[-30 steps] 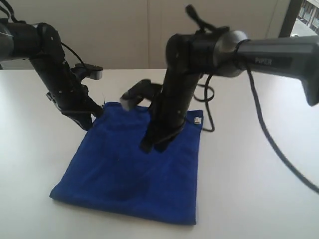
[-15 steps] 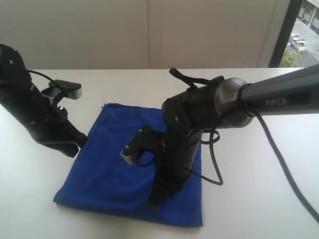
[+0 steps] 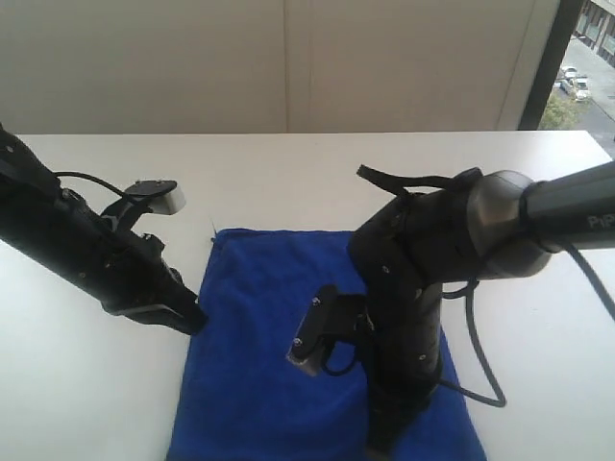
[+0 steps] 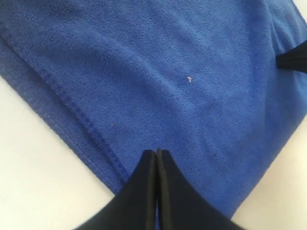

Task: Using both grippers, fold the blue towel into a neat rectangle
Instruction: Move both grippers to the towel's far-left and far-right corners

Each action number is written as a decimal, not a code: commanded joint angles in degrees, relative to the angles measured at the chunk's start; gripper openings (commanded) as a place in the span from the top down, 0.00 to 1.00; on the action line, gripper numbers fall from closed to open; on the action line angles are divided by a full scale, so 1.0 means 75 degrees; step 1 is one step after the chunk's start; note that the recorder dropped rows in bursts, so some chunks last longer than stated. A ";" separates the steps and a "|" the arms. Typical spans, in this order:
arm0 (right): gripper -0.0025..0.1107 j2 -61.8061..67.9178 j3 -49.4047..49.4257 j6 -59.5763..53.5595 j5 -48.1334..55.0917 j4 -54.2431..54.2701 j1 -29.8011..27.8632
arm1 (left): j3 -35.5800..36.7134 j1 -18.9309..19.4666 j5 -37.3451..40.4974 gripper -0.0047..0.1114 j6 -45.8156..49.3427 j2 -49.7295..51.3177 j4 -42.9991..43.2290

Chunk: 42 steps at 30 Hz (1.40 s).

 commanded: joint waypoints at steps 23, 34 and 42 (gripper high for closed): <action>0.98 -0.1351 -0.0282 0.2537 -0.2696 -0.0568 -0.1040 | 0.0125 -0.1265 -0.2877 0.96 -0.2088 0.0485 -0.0324; 0.98 0.0520 -0.2564 0.0604 -0.0484 0.0765 -0.2162 | 0.0125 -0.1210 -0.3363 0.81 -0.2386 0.0799 -0.0324; 0.98 0.1264 -0.2693 -0.0011 -0.0586 0.1549 -0.2149 | 0.0125 -0.1019 -0.3256 0.68 -0.2555 0.0799 -0.0338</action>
